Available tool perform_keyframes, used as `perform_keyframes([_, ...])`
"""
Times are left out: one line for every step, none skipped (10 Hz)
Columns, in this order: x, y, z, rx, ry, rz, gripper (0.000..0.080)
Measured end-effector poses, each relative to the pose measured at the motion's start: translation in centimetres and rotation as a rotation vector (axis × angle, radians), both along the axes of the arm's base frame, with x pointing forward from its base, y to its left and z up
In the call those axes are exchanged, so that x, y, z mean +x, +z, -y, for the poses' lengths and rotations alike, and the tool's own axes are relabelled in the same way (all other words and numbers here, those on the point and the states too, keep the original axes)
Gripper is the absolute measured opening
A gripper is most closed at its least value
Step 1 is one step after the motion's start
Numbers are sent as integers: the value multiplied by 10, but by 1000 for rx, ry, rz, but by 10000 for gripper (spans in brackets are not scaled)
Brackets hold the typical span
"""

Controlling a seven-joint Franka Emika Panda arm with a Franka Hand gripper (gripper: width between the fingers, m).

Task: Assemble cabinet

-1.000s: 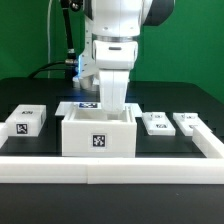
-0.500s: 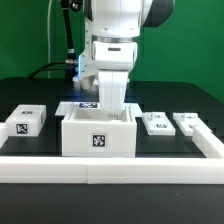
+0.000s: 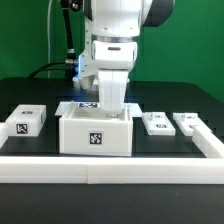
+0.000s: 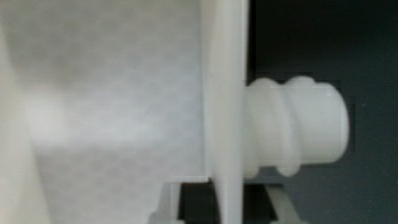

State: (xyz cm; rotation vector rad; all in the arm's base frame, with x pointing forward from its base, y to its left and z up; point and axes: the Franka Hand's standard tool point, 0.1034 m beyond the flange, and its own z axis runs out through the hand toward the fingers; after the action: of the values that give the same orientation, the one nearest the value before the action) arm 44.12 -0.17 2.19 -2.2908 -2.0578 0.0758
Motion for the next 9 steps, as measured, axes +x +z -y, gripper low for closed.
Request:
perform_keyframes([0, 0, 0, 0, 0, 1, 40])
perform_keyframes([0, 0, 0, 0, 0, 2, 40])
perform_keyframes([1, 0, 0, 0, 0, 4, 40])
perform_keyframes([1, 0, 0, 0, 0, 4, 40])
perform_keyframes([2, 1, 0, 0, 7, 6, 40])
perform_keyframes([8, 3, 1, -2, 30, 14, 40])
perform_keyframes([16, 3, -1, -2, 37, 16, 40])
perform_keyframes([25, 4, -6, 0, 47, 22, 40])
perform_keyframes([38, 3, -14, 6, 61, 27, 40])
